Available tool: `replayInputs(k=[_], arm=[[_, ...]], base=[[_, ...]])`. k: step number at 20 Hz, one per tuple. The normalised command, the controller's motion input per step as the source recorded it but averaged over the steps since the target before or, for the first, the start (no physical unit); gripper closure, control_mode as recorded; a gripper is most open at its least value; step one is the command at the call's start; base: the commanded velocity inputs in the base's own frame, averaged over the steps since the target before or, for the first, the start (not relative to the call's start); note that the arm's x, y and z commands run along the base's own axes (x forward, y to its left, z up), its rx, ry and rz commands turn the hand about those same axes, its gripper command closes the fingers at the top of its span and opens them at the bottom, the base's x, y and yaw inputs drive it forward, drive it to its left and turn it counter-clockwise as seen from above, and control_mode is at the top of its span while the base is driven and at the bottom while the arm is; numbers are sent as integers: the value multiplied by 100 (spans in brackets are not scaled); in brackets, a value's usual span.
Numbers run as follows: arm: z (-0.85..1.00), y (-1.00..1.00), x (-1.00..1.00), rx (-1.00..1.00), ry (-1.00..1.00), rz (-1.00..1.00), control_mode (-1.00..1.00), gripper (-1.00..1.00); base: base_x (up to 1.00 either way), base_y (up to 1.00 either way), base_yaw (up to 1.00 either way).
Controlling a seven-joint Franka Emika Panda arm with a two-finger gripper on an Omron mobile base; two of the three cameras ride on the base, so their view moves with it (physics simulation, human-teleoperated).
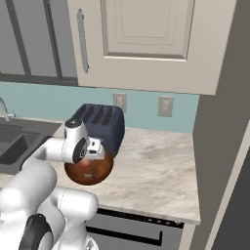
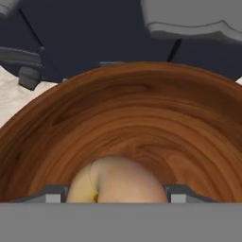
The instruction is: Take the mushroom, peach, and broccoli from the freezer and place them in the bowl on the counter.
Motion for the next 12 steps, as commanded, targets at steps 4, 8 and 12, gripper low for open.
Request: replayInputs(k=[4,8,12], arm=[[-29,0,8,0,0,0,-100,100],[-25,0,6,0,0,0,-100,100],[-9,1,3,0,0,0,-100,-100]], base=[[0,0,0],[0,0,0],[0,0,0]])
